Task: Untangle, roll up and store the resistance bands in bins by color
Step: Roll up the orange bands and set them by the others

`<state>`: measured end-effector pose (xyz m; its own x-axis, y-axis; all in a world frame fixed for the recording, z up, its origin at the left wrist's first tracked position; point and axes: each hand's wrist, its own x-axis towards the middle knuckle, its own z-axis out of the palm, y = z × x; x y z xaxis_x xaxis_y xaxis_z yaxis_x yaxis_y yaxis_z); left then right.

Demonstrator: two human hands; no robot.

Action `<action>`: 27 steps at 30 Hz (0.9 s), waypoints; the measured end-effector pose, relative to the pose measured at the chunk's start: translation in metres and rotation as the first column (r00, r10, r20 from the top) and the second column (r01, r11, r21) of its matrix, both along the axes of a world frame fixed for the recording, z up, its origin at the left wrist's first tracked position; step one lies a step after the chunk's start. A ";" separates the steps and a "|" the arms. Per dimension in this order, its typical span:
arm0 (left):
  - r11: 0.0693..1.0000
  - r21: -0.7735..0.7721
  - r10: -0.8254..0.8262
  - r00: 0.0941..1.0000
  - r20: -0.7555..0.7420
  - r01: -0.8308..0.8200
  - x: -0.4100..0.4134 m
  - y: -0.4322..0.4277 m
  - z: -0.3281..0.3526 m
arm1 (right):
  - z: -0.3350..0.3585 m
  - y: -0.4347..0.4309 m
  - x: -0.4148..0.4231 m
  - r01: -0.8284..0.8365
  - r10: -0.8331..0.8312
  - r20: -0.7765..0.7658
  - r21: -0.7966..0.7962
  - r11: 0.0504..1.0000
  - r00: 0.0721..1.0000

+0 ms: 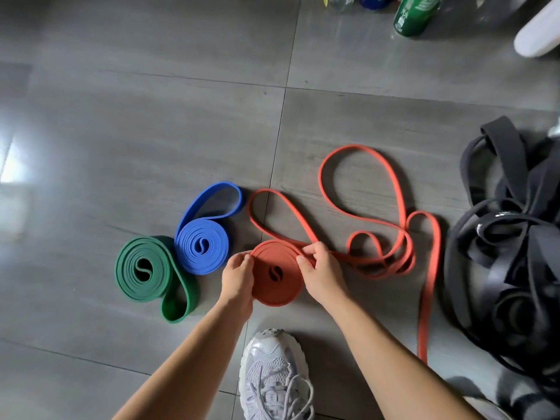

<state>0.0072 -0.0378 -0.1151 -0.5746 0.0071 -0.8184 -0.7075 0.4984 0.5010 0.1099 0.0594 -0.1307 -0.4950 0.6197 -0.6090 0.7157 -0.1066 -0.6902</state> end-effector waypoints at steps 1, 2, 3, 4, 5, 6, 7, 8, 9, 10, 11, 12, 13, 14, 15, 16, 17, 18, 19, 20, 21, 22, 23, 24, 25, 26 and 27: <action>1.000 0.001 0.022 1.000 0.011 -0.023 0.003 0.001 -0.001 | 0.000 0.000 0.002 -0.018 0.018 -0.004 0.029 0.999 1.000; 0.999 0.001 0.046 0.999 0.018 -0.046 0.005 0.002 -0.002 | 0.000 0.000 0.003 -0.037 0.038 -0.017 0.067 0.997 0.999; 0.998 -0.001 0.066 0.998 0.021 -0.066 0.007 0.003 -0.003 | 0.000 0.001 0.004 -0.052 0.057 -0.040 0.120 0.991 0.998; 0.997 -0.002 0.077 0.997 0.022 -0.077 0.007 0.007 -0.004 | -0.001 0.005 0.004 -0.059 0.070 -0.055 0.183 0.981 0.996; 0.997 0.000 0.076 0.997 0.020 -0.076 0.006 0.011 -0.004 | -0.003 0.010 0.005 -0.066 0.082 -0.054 0.242 0.968 0.995; 0.998 0.005 0.067 0.998 0.010 -0.067 0.005 0.016 -0.005 | -0.005 0.018 0.006 -0.076 0.089 -0.035 0.286 0.955 0.995; 0.999 0.012 0.051 0.999 -0.008 -0.051 0.004 0.023 -0.004 | -0.005 0.025 0.007 -0.090 0.096 -0.002 0.311 0.946 0.995; 0.999 0.017 0.030 0.999 -0.028 -0.030 0.002 0.029 -0.003 | -0.006 0.031 0.008 -0.112 0.107 0.032 0.325 0.939 0.994; 1.000 0.011 0.003 0.999 -0.053 -0.002 0.002 0.035 -0.002 | -0.007 0.034 0.010 -0.140 0.126 0.064 0.336 0.931 0.990; 1.000 -0.005 -0.027 0.997 -0.079 0.026 0.002 0.039 -0.002 | -0.009 0.036 0.011 -0.168 0.145 0.091 0.350 0.921 0.985; 0.998 -0.041 -0.060 0.993 -0.106 0.056 0.002 0.040 -0.002 | -0.010 0.035 0.012 -0.193 0.162 0.114 0.361 0.912 0.980; 0.993 -0.087 -0.088 0.988 -0.127 0.078 0.001 0.040 -0.002 | -0.011 0.034 0.012 -0.209 0.172 0.130 0.369 0.906 0.976; 0.987 -0.134 -0.110 0.983 -0.150 0.089 0.001 0.038 -0.002 | -0.011 0.032 0.011 -0.213 0.171 0.143 0.371 0.904 0.975; 0.979 -0.176 -0.133 0.976 -0.170 0.103 0.000 0.037 -0.001 | -0.010 0.031 0.010 -0.205 0.157 0.154 0.373 0.905 0.976; 0.969 -0.210 -0.170 0.969 -0.180 0.131 -0.002 0.035 0.000 | -0.009 0.030 0.009 -0.181 0.130 0.156 0.382 0.906 0.979; 0.958 -0.230 -0.213 0.959 -0.185 0.169 -0.003 0.035 0.001 | -0.008 0.030 0.007 -0.144 0.091 0.149 0.400 0.905 0.985; 0.948 -0.236 -0.259 0.947 -0.191 0.212 -0.004 0.034 0.002 | -0.008 0.030 0.007 -0.101 0.043 0.143 0.420 0.902 0.989; 0.932 -0.243 -0.320 0.925 -0.205 0.268 -0.003 0.033 0.002 | -0.008 0.030 0.006 -0.063 0.000 0.144 0.434 0.899 0.990; 0.900 -0.265 -0.407 0.885 -0.226 0.346 -0.003 0.031 0.001 | -0.008 0.029 0.007 -0.046 -0.022 0.148 0.440 0.897 0.989; 0.854 -0.292 -0.502 0.829 -0.248 0.430 -0.002 0.028 -0.001 | -0.007 0.028 0.008 -0.050 -0.017 0.144 0.444 0.895 0.989; 0.797 -0.323 -0.593 0.761 -0.263 0.510 0.000 0.025 -0.001 | -0.006 0.026 0.009 -0.070 0.008 0.141 0.442 0.894 0.990; 0.738 -0.351 -0.668 0.695 -0.265 0.576 0.003 0.022 -0.001 | -0.005 0.024 0.010 -0.098 0.041 0.138 0.435 0.895 0.990; 0.685 -0.371 -0.724 0.641 -0.255 0.627 0.008 0.020 0.002 | -0.004 0.023 0.011 -0.118 0.064 0.138 0.425 0.897 0.988; 0.633 -0.385 -0.771 0.589 -0.241 0.671 0.013 0.019 0.004 | -0.004 0.022 0.012 -0.121 0.070 0.136 0.415 0.902 0.988; 0.576 -0.404 -0.815 0.536 -0.220 0.710 0.018 0.018 0.007 | -0.003 0.021 0.013 -0.106 0.057 0.133 0.399 0.911 0.989; 0.509 -0.434 -0.859 0.471 -0.199 0.744 0.022 0.018 0.009 | -0.001 0.021 0.015 -0.075 0.027 0.130 0.377 0.923 0.991; 0.435 -0.464 -0.899 0.401 -0.176 0.772 0.024 0.019 0.010 | -0.002 0.022 0.017 -0.044 -0.004 0.132 0.358 0.933 0.991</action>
